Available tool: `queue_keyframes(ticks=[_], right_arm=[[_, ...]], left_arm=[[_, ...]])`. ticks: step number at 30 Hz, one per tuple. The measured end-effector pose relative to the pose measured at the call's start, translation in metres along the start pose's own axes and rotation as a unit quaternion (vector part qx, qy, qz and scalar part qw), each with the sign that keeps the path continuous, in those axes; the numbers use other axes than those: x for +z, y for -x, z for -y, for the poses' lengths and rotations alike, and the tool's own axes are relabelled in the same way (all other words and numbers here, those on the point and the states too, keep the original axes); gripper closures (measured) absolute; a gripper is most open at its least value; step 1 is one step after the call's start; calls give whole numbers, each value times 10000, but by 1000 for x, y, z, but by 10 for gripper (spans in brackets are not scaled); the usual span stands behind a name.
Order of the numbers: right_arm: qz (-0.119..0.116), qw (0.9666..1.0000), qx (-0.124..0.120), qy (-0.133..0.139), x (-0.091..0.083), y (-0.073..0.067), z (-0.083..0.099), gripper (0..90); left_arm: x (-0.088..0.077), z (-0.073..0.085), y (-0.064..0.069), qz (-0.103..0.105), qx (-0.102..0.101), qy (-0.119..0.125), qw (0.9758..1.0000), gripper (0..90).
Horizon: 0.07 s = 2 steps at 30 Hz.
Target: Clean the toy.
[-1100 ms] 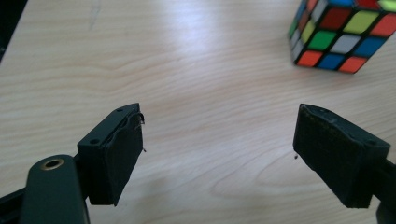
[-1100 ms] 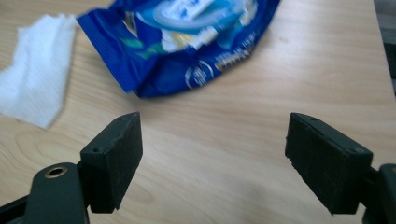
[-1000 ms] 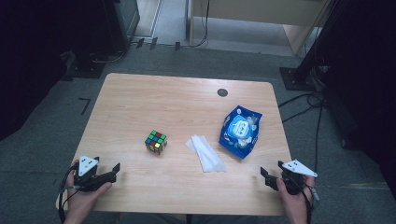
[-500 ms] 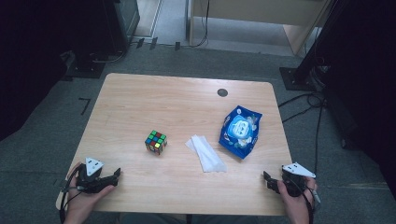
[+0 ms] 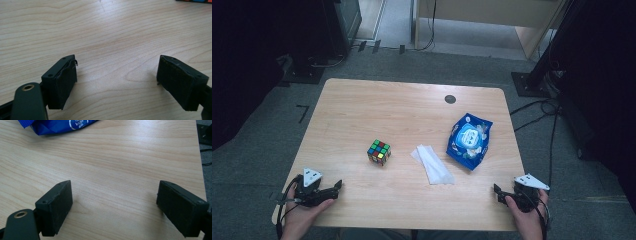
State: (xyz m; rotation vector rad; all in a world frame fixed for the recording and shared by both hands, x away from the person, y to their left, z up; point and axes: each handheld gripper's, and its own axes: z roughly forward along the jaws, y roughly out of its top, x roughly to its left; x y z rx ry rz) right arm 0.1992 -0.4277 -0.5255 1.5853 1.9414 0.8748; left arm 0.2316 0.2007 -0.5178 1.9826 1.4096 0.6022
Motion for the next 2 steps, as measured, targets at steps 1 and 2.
queue_keyframes(ticks=[1, 2], right_arm=[[0, 10000, 0, 0, 0, 0, 0, 137], [0, 10000, 0, 0, 0, 0, 0, 137]], left_arm=[[0, 0, 0, 0, 0, 0, 10000, 165], [0, 0, 0, -1, -2, -4, 10000, 165]])
